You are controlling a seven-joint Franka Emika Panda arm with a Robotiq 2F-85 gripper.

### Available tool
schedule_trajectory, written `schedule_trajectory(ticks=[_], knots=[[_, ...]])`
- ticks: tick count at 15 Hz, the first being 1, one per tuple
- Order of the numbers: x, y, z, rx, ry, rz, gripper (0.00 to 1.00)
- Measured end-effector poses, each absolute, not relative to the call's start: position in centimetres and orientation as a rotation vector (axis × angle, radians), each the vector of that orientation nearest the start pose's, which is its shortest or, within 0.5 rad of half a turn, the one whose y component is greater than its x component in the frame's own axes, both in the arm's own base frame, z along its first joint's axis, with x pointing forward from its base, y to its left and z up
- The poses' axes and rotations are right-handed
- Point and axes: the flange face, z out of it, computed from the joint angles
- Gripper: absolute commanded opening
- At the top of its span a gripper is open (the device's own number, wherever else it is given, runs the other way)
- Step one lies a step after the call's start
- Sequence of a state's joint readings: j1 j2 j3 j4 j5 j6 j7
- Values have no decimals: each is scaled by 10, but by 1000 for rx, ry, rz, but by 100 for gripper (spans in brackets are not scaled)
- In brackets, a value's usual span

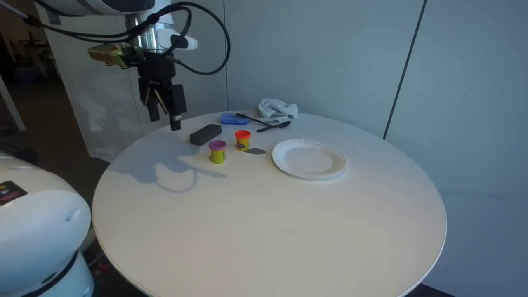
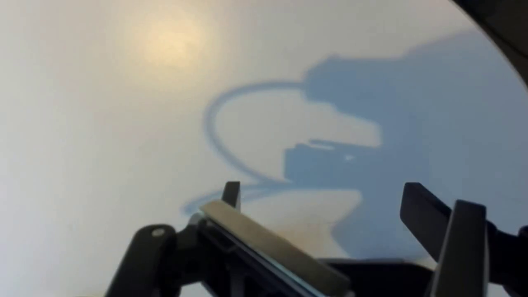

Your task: Put the spice cups and black objects on the plate

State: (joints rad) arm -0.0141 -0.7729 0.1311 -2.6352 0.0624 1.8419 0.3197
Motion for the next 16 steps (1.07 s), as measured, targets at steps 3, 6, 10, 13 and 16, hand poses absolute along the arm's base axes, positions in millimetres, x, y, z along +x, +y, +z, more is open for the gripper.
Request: schedule_trajectory(ticks=[3, 6, 10, 13, 16], knots=[[320, 6, 480, -3191, 472, -66, 100], [339, -9, 475, -3220, 408, -174, 100], [371, -14, 455, -3183, 245, -292, 100], [388, -20, 430, -3150, 191, -274, 100], [398, -23, 405, -3104, 148, -189, 100]])
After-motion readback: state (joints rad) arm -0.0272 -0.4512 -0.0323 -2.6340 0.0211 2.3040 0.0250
